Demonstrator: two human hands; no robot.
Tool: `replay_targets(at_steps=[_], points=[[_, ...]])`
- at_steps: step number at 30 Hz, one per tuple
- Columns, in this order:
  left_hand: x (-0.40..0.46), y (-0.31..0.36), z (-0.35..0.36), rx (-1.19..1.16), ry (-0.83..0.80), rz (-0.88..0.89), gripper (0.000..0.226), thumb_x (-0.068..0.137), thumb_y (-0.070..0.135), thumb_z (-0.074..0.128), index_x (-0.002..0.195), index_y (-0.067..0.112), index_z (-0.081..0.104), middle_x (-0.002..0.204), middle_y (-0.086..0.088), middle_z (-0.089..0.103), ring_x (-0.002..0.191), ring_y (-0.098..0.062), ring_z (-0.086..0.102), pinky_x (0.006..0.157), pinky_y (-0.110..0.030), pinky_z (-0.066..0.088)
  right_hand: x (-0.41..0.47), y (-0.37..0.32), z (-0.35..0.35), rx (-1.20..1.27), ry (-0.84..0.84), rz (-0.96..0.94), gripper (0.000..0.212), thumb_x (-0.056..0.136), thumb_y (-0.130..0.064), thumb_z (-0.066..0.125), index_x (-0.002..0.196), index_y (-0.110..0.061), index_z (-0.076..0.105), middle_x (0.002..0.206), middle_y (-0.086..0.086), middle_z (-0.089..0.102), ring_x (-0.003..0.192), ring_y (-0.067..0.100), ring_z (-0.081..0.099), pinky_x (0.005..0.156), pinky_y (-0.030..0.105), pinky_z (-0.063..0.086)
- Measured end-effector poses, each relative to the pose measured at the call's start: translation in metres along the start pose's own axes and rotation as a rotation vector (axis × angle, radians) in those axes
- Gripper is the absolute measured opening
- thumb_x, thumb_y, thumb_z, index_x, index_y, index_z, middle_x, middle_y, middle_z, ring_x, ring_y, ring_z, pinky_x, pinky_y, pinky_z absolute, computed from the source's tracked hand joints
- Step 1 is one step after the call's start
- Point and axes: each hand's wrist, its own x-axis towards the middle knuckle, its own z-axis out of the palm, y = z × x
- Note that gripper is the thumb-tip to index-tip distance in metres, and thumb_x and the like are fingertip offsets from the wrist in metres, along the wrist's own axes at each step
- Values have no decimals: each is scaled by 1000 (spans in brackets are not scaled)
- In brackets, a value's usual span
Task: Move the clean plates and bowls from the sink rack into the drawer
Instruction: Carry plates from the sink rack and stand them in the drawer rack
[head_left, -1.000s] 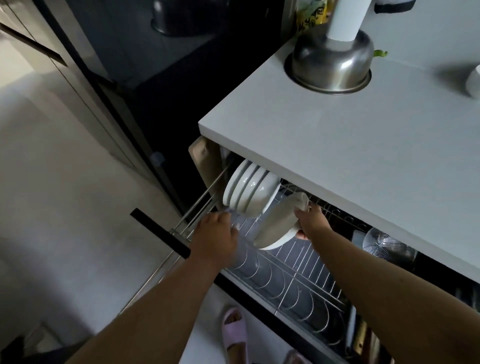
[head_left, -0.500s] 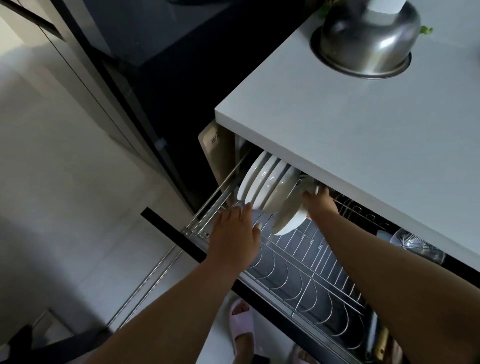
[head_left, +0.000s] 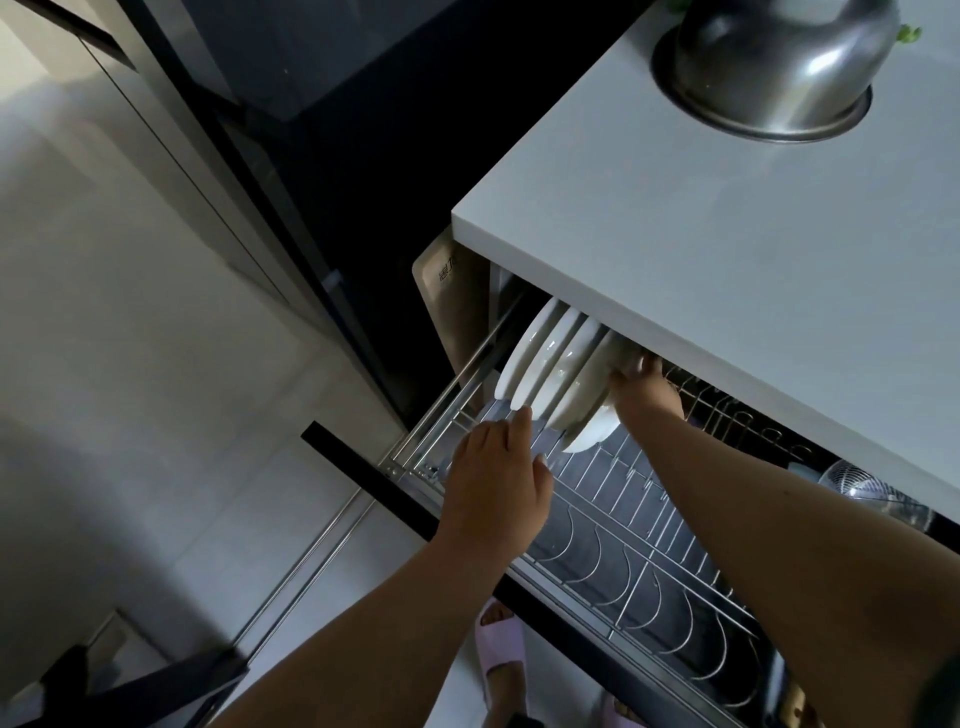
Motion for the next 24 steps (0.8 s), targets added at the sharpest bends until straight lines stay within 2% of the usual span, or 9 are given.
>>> replay_targets(at_steps=[3,5,10,13,16,18,20,22,24], points=[[0,-1,0,-10,-10,3,53,87,34,41,133,6,46,104,-9,65,97,-23,61,87,-35,53,3,-6,4,8,-18,3,54,97,-30,47,143,-6,31,135,22,50,121,32,51,98,36,40],[0,1,-1,-12,-21,-1,56,87,34,37,133,5,47,102,-9,65,94,-23,61,84,-35,53,7,-11,3,10,-32,16,53,98,-28,45,143,-5,31,139,22,46,126,33,47,101,37,37],[0,-1,-4,-13,-19,3,54,86,32,43,133,5,48,101,-9,66,93,-23,62,83,-34,53,15,-17,0,8,-55,34,47,99,-27,44,138,-1,40,138,21,47,126,31,47,101,35,37],[0,-1,-3,-10,-25,2,54,85,30,52,133,5,47,101,-10,67,93,-23,62,82,-35,54,14,-17,1,13,-86,42,50,99,-28,45,142,-3,36,142,19,44,129,31,44,102,35,36],[-1,-2,-3,-5,-39,-7,55,86,31,52,135,6,45,105,-10,66,96,-23,63,84,-36,54,5,-13,3,29,-86,26,57,97,-28,48,145,-6,28,143,20,42,128,32,44,93,34,36],[-3,-2,-3,-14,-58,-12,55,89,30,52,138,7,42,111,-9,65,101,-23,62,88,-35,52,-8,-7,4,58,-74,26,58,96,-29,51,145,-7,29,138,20,46,113,27,50,85,30,34],[-4,-2,-4,-44,-106,-34,55,93,31,50,143,11,36,120,-7,62,108,-20,59,94,-32,48,-24,-2,4,97,-107,63,51,96,-32,49,138,-5,38,125,17,55,94,18,46,80,26,32],[-6,-3,-4,-58,-149,-53,55,96,33,46,146,15,30,125,-5,60,112,-16,57,96,-27,46,-38,4,1,96,-195,89,41,97,-37,45,123,-5,51,105,13,55,88,17,44,77,25,33],[-5,-1,-8,-83,-199,-69,56,97,32,44,148,17,27,126,-5,60,113,-15,57,95,-27,45,-52,10,-5,82,-261,66,32,98,-41,42,104,-12,54,96,8,51,85,18,46,76,25,34]])
